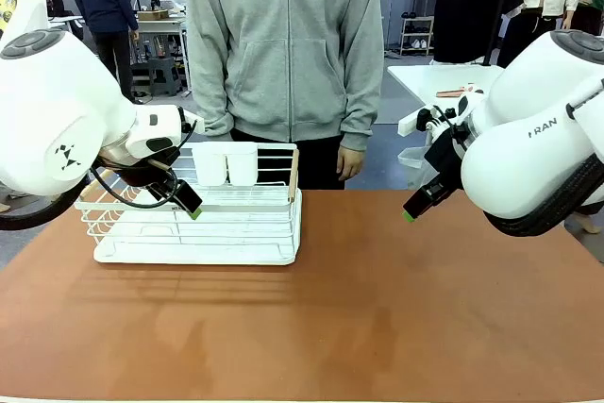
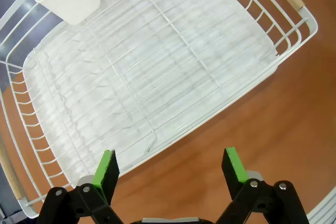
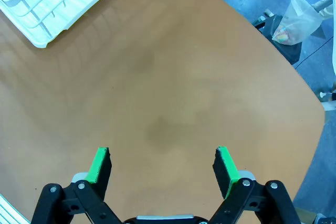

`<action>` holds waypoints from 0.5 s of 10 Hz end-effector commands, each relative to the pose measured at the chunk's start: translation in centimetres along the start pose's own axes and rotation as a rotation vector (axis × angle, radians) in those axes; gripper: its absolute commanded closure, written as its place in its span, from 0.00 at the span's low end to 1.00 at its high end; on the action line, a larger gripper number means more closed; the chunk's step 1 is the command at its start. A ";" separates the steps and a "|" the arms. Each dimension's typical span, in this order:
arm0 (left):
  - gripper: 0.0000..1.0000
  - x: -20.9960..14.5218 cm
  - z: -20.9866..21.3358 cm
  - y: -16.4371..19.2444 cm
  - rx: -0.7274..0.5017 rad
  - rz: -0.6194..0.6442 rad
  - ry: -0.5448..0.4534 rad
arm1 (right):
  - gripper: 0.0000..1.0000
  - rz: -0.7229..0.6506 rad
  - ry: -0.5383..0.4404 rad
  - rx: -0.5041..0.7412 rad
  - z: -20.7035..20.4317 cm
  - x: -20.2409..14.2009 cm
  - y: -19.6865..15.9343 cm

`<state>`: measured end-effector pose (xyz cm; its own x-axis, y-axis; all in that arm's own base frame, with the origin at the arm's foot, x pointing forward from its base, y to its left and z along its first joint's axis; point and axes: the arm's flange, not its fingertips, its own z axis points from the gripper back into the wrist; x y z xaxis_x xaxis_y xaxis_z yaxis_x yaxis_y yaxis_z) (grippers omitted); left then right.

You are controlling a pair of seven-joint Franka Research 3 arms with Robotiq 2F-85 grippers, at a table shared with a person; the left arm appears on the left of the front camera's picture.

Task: Clean the table.
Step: Pick up the Lint Roller when the human hands it over.

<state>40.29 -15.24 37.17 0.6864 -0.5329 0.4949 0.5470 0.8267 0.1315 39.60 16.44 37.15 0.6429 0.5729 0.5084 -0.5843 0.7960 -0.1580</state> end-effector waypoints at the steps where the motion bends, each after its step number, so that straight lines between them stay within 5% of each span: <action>1: 0.00 0.0 0.0 0.1 0.000 0.001 0.000 | 0.00 -0.001 0.000 0.001 0.0 0.0 0.0; 5: 0.00 1.0 1.2 0.9 -0.014 0.058 0.013 | 0.00 -0.042 -0.014 0.048 1.5 0.7 -0.6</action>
<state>40.49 -15.14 37.49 0.6933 -0.5210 0.4978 0.5380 0.8339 0.1235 39.66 16.46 37.50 0.6508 0.5580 0.5149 -0.5759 0.8047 -0.1442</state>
